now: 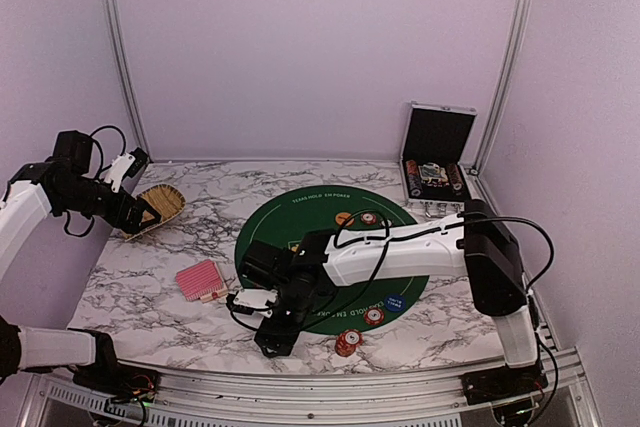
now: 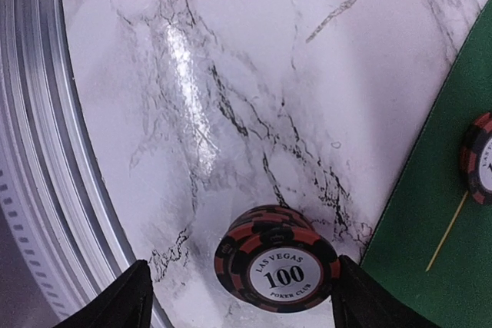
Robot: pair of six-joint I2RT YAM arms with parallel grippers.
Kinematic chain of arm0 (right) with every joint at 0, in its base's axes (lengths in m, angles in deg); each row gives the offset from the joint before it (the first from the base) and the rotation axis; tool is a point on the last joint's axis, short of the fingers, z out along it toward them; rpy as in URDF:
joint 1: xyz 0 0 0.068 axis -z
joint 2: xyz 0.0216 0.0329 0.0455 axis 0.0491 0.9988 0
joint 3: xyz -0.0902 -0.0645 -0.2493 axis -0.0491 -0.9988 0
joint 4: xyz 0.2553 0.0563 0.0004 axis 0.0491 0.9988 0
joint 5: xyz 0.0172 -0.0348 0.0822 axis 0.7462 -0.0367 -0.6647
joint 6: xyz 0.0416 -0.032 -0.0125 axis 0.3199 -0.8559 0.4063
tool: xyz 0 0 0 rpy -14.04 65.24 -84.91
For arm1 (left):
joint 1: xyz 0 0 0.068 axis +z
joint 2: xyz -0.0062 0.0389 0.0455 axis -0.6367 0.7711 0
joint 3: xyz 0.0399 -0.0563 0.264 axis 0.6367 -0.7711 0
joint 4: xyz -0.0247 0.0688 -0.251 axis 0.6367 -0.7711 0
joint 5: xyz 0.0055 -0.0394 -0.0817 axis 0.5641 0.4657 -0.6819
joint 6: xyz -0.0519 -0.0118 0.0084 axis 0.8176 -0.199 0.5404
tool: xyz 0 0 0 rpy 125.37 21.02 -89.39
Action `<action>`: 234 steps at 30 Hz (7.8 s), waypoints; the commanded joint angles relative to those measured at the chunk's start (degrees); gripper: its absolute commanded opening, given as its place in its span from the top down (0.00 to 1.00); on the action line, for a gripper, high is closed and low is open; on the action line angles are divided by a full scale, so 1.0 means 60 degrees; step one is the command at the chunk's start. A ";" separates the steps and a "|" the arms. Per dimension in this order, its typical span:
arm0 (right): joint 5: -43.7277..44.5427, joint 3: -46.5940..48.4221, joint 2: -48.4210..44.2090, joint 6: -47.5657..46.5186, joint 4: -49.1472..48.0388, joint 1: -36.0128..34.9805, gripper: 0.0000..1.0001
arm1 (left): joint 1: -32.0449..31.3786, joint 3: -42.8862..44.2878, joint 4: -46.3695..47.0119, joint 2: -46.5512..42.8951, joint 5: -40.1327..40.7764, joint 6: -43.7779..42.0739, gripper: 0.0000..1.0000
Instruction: Distribute texas hold em gaming equipment
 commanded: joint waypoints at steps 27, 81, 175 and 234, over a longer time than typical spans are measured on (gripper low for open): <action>0.0654 0.0293 0.0241 -0.0030 -0.0224 0.0029 0.54 | 0.0054 0.0187 -0.0221 -0.0066 -0.0072 -0.0127 0.01; 0.1438 -0.5063 -0.5118 0.2325 -0.1321 0.3810 0.79 | 0.0054 0.0201 -0.0221 0.0049 -0.0140 -0.0113 0.01; 0.1273 -0.4719 -0.6266 0.3379 -0.1770 0.5127 0.01 | -0.4355 -0.1362 0.0204 0.3862 0.2265 -0.2028 0.01; 0.1353 -0.4052 -0.5575 0.3694 -0.2111 0.3672 0.01 | -0.1307 -0.2959 -0.2154 0.0043 0.3836 -1.3996 0.01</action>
